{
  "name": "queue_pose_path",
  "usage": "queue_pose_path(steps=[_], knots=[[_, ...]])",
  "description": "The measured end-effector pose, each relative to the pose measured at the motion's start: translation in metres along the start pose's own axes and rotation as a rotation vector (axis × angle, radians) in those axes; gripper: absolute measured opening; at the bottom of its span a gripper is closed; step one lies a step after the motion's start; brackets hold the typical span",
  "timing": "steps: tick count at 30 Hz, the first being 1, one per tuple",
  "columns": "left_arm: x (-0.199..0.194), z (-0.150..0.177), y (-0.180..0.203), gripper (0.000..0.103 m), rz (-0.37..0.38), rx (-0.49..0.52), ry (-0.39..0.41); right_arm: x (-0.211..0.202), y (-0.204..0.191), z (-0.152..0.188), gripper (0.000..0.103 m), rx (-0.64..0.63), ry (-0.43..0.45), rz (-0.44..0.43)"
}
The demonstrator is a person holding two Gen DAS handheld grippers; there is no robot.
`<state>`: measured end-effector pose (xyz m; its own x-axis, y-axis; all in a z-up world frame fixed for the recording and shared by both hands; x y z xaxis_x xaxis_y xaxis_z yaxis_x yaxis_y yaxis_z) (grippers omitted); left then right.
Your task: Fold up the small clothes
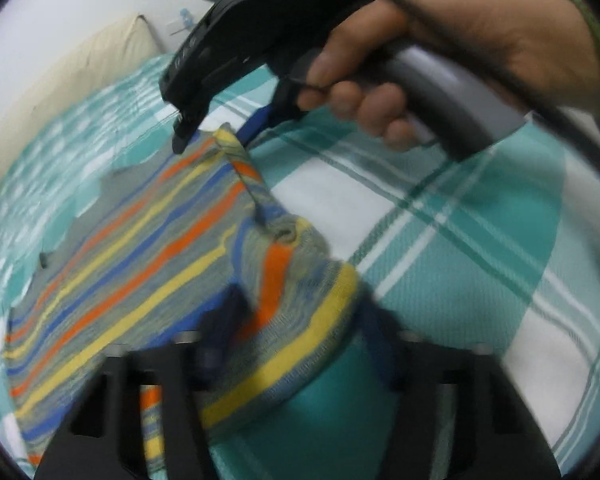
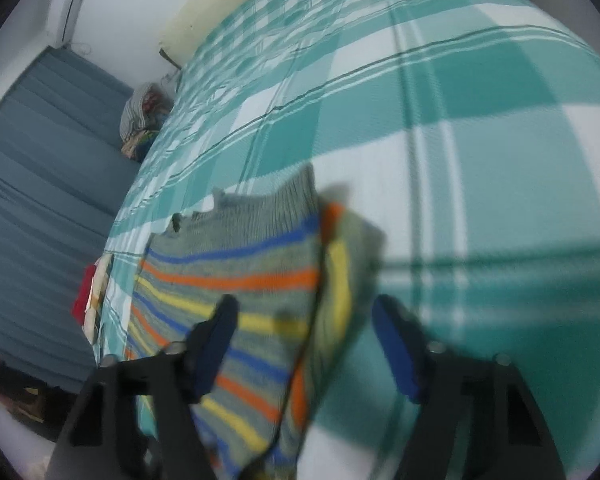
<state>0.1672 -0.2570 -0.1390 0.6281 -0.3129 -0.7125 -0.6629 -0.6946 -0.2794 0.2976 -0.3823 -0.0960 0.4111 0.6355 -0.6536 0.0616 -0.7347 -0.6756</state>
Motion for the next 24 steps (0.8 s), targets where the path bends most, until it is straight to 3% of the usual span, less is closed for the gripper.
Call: queue_pose_path(steps=[1, 2, 3, 7, 12, 17, 24], knots=[[0.0, 0.0, -0.003, 0.011, -0.008, -0.015, -0.001, 0.008, -0.002, -0.005, 0.046, -0.004, -0.013, -0.002], [-0.002, 0.0, -0.007, 0.01, -0.002, -0.042, 0.006, 0.013, -0.002, -0.009, 0.018, -0.009, -0.022, 0.001], [-0.007, 0.0, -0.014, 0.009, 0.014, -0.075, 0.019, 0.016, -0.005, -0.012, 0.009, -0.021, -0.024, 0.022], [-0.05, 0.013, -0.063, 0.008, 0.028, -0.248, 0.081, 0.006, -0.036, -0.02, 0.008, -0.092, 0.046, 0.039], [-0.093, 0.051, -0.142, 0.008, 0.01, -0.453, 0.081, 0.012, -0.11, -0.021, 0.008, -0.181, 0.075, 0.018], [-0.095, 0.106, -0.222, 0.008, -0.057, -0.627, 0.007, 0.067, -0.2, -0.02, 0.008, -0.289, 0.036, -0.024], [-0.075, 0.167, -0.258, 0.009, -0.093, -0.79, -0.084, 0.185, -0.264, -0.004, 0.008, -0.374, -0.073, 0.017]])
Point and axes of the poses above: each gripper's, at about its wrist camera, not at the fingertips, and x roughly the way its jaws point, y to its right, z to its underside, the point moved 4 cm from there along x, roughly the way its jaws point, and after that the axes turned 7 degrees about -z, right-handed, at the moved point
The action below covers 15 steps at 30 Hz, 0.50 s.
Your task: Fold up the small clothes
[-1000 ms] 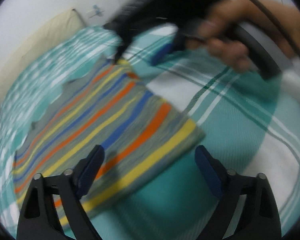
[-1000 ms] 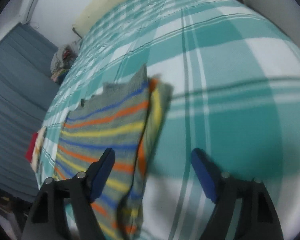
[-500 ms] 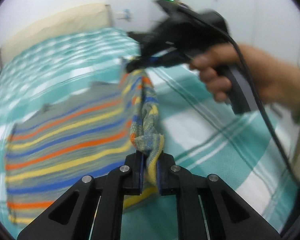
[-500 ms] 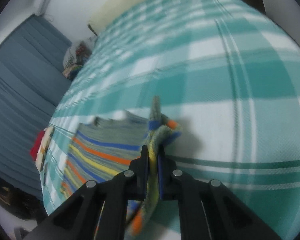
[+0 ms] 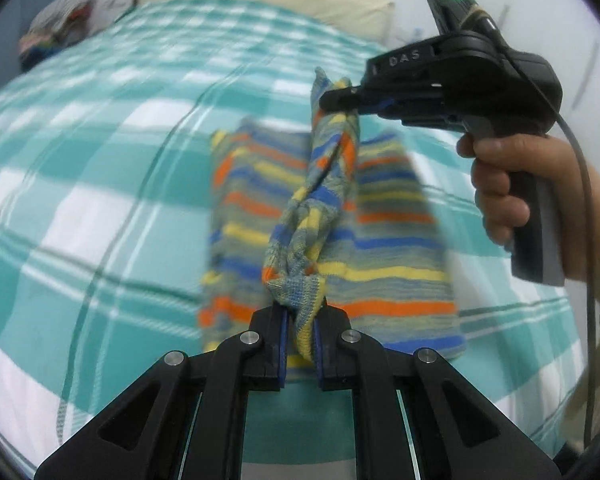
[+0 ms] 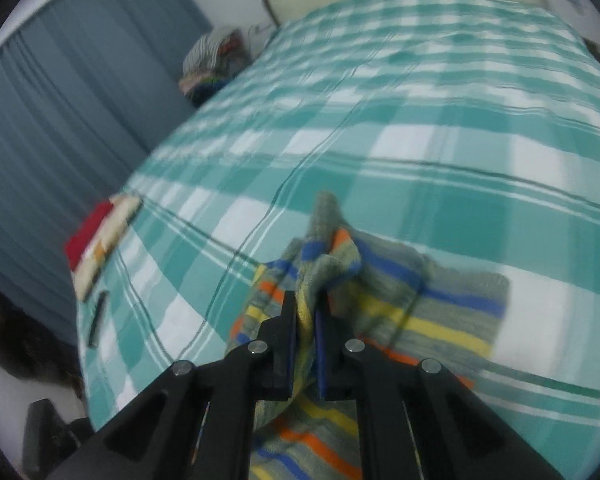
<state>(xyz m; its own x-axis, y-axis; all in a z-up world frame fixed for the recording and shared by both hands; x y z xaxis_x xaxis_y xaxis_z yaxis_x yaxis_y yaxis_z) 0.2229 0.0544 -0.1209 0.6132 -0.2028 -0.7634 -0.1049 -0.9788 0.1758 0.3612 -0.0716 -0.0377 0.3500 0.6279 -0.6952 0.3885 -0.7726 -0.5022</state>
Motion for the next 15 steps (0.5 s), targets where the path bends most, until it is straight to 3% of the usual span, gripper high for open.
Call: queue_pose_path(steps=[2, 5, 6, 7, 10, 15], knots=[[0.008, 0.005, -0.01, 0.021, -0.027, -0.023, -0.027, 0.027, -0.007, 0.002, 0.009, -0.011, -0.028, 0.02], [0.004, 0.006, -0.019, 0.054, -0.069, -0.044, -0.014, 0.051, -0.01, 0.004, 0.019, 0.015, -0.035, -0.012], [0.001, 0.006, -0.023, 0.069, -0.077, -0.053, 0.0, 0.056, -0.01, 0.004, 0.025, 0.035, -0.031, -0.045], [-0.003, 0.006, -0.026, 0.076, -0.075, -0.062, 0.017, 0.059, -0.011, 0.005, 0.028, 0.057, -0.021, -0.083], [-0.007, 0.005, -0.029, 0.077, -0.057, -0.064, 0.023, 0.051, -0.015, 0.008, 0.029, 0.053, 0.007, -0.109], [0.012, 0.001, -0.031, 0.075, -0.072, -0.073, -0.007, 0.0, -0.02, 0.033, 0.032, -0.052, 0.024, -0.007]])
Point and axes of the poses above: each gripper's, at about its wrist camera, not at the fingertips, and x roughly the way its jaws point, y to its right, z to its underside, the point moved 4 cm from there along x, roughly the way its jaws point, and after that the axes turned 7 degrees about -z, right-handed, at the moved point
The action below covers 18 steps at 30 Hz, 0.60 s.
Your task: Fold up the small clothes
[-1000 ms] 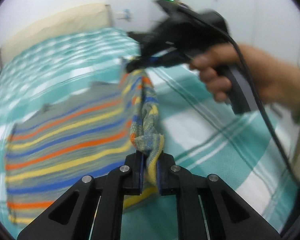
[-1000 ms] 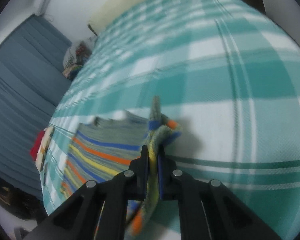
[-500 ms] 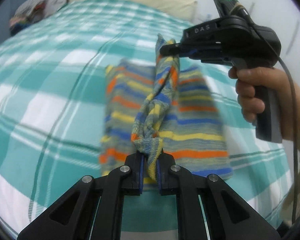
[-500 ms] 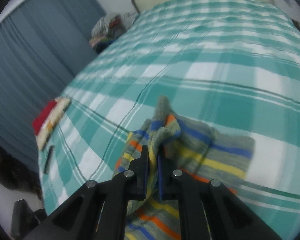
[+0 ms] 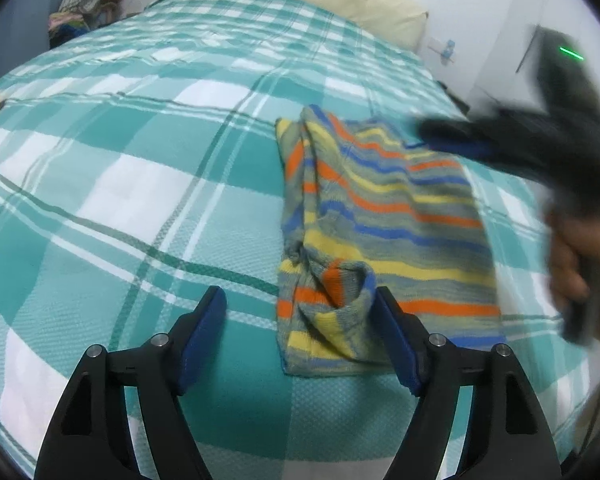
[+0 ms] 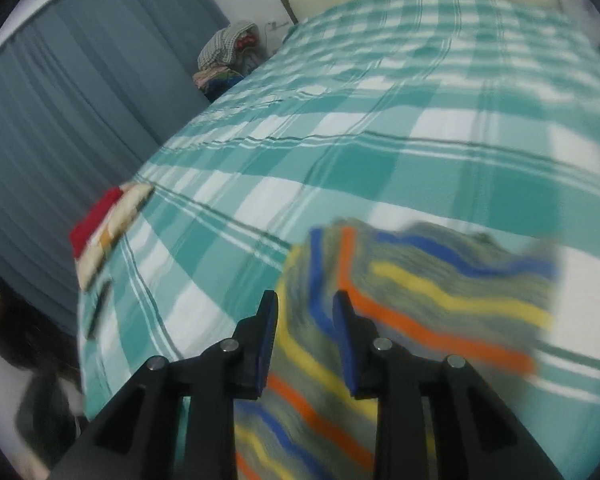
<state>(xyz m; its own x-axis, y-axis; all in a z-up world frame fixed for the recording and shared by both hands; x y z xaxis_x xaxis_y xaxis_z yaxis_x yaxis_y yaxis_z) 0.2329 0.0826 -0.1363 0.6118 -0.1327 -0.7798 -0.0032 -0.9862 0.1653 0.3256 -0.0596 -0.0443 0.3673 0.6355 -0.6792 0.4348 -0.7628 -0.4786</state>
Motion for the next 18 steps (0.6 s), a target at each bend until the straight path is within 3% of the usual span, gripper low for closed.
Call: queue_pose_path(steps=[1, 3, 5, 8, 11, 13, 15, 18], knots=[[0.004, 0.001, -0.002, 0.065, -0.023, -0.003, -0.013, -0.014, -0.001, 0.011, 0.033, -0.033, -0.008, 0.049], [0.014, 0.001, -0.006, 0.058, -0.047, -0.009, -0.036, -0.038, -0.006, 0.043, 0.037, -0.085, -0.037, 0.114], [0.012, 0.003, -0.006, 0.057, -0.073, 0.008, -0.035, -0.051, -0.012, 0.088, 0.037, -0.084, -0.076, 0.12], [0.008, 0.005, -0.004, 0.06, -0.131, 0.051, -0.043, -0.036, -0.014, 0.146, 0.038, -0.05, -0.182, 0.102], [-0.012, 0.006, -0.008, 0.068, -0.177, 0.073, -0.028, -0.041, -0.024, 0.165, 0.04, -0.096, -0.139, 0.187], [-0.032, 0.009, -0.007, 0.077, -0.208, 0.105, 0.006, -0.065, -0.035, 0.164, 0.053, -0.092, -0.097, 0.263], [-0.054, 0.014, 0.001, 0.086, -0.206, 0.143, 0.049, -0.093, -0.047, 0.164, 0.081, -0.122, -0.03, 0.346], [-0.069, 0.026, 0.017, 0.091, -0.164, 0.169, 0.073, -0.132, -0.061, 0.168, 0.089, -0.161, 0.062, 0.519]])
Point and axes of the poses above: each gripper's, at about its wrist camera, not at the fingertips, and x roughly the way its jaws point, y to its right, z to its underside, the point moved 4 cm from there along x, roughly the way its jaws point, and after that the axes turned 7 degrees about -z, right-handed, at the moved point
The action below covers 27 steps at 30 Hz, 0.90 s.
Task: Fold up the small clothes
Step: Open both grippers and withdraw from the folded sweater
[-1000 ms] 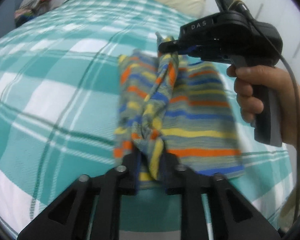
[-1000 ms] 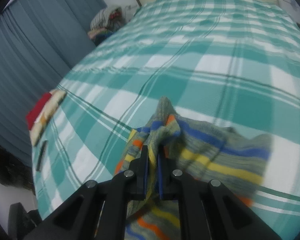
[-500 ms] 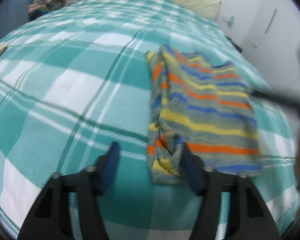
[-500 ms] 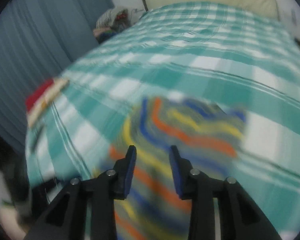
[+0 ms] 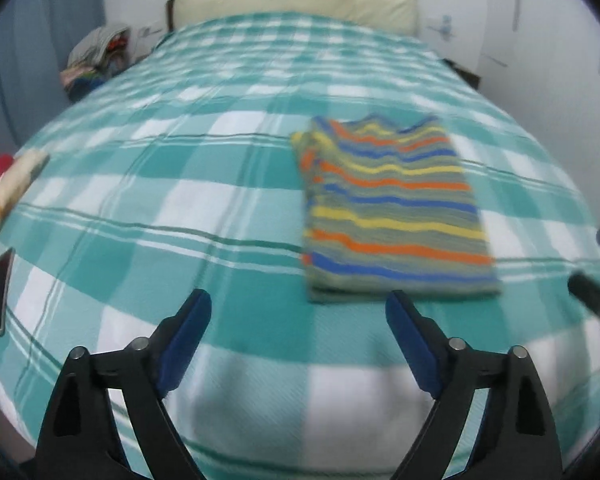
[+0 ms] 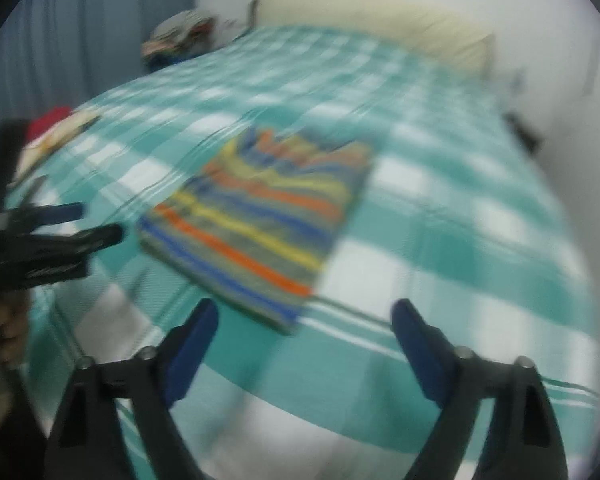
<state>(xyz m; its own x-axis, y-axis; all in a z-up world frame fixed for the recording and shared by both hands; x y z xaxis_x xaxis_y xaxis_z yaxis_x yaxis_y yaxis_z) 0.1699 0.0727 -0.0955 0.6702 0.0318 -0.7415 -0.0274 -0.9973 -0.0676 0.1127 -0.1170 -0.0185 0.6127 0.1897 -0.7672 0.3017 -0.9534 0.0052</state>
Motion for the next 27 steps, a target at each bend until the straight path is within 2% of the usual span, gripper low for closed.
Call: queue_pose_path(steps=[2, 4, 6, 10, 15, 27], knots=[[-0.008, 0.01, 0.014, 0.092, 0.05, 0.005, 0.001, -0.023, 0.008, 0.008, 0.09, 0.02, 0.028, 0.12], [-0.014, 0.02, 0.029, 0.092, 0.095, 0.011, 0.023, -0.038, 0.015, 0.015, 0.091, 0.064, 0.048, 0.181], [-0.019, 0.026, 0.038, 0.092, 0.103, 0.021, 0.039, -0.05, 0.023, 0.022, 0.091, 0.109, 0.064, 0.219], [-0.019, 0.034, 0.048, 0.092, 0.117, 0.037, 0.028, -0.062, 0.03, 0.03, 0.091, 0.14, 0.087, 0.269], [-0.025, 0.032, 0.048, 0.092, 0.106, 0.037, 0.053, -0.074, 0.028, 0.037, 0.091, 0.138, 0.125, 0.319], [-0.025, 0.032, 0.048, 0.092, 0.084, 0.051, 0.058, -0.071, 0.029, 0.039, 0.091, 0.131, 0.135, 0.347]])
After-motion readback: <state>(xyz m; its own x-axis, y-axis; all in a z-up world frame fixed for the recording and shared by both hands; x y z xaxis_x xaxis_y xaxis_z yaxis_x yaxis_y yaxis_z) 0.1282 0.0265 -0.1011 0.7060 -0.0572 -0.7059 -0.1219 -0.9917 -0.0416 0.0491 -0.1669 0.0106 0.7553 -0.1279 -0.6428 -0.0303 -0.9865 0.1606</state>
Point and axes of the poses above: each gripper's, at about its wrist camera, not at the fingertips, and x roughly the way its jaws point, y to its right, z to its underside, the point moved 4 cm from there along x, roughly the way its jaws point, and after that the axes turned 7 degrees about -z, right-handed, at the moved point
